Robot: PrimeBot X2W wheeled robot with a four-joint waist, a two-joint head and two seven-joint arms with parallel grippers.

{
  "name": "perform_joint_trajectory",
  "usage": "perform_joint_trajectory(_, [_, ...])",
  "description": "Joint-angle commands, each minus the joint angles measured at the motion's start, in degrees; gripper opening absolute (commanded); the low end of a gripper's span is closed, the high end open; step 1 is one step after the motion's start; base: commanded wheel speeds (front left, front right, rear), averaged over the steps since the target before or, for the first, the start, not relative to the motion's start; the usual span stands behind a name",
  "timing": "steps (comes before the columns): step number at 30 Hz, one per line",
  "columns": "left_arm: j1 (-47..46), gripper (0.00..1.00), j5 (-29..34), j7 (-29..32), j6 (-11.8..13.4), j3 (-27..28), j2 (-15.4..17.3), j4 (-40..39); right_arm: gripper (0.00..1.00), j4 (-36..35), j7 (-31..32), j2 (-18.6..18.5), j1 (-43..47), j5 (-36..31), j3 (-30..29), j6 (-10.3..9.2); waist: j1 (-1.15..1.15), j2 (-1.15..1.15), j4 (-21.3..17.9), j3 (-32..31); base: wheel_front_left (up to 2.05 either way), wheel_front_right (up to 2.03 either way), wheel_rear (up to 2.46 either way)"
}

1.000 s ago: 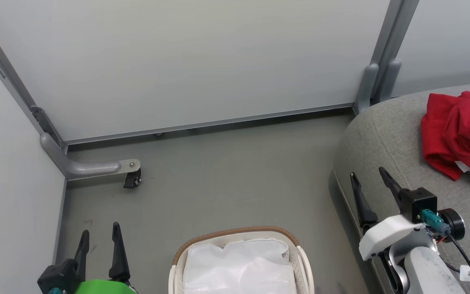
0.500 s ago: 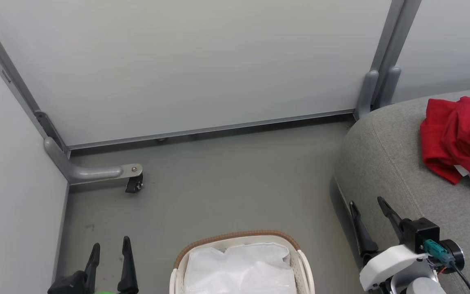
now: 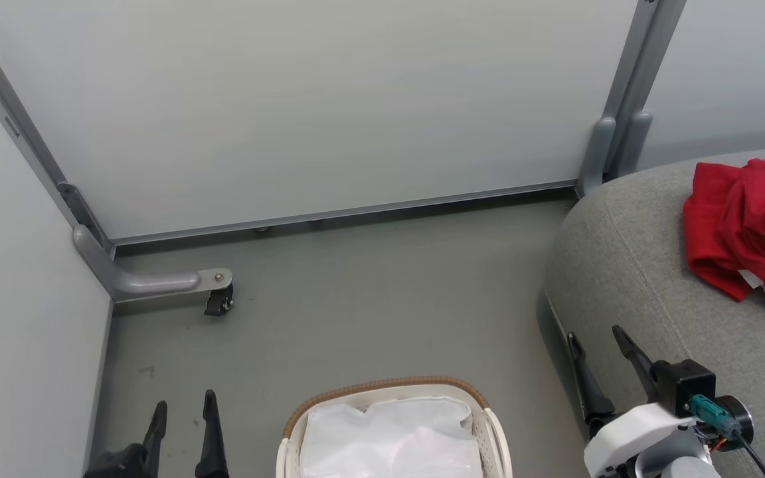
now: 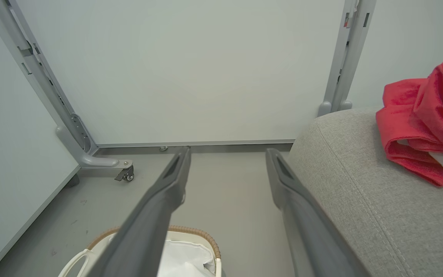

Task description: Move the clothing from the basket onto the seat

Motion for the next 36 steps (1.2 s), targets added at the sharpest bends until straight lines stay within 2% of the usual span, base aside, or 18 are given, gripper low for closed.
perform_joint_trajectory(1, [0.00,0.00,0.10,0.00,0.08,0.01,0.00,0.10,0.00,0.00,0.00,0.00,0.01,0.05,0.03,0.00,0.00,0.00,0.00,0.01,0.00,0.00,0.00])
perform_joint_trajectory(5, [0.12,0.00,-0.28,0.14,0.11,0.05,-0.12,1.85,0.00,1.65,0.16,0.34,0.70,0.37,-0.04,0.01,0.00,0.00,-0.01,0.02,0.00,0.00,0.00])
perform_joint_trajectory(22, [-2.70,0.00,-16.85,5.13,-0.70,2.51,-0.07,0.47,0.00,-0.23,5.14,0.21,-0.01,19.56,-2.29,0.00,0.00,0.00,-0.19,0.40,0.00,0.00,0.00])
perform_joint_trajectory(36, [-4.55,0.00,-27.58,8.34,-1.22,4.06,-0.04,-0.49,0.00,-1.47,8.31,0.12,-0.47,31.95,-3.72,-0.01,0.00,0.00,-0.32,0.69,0.00,0.00,0.00])
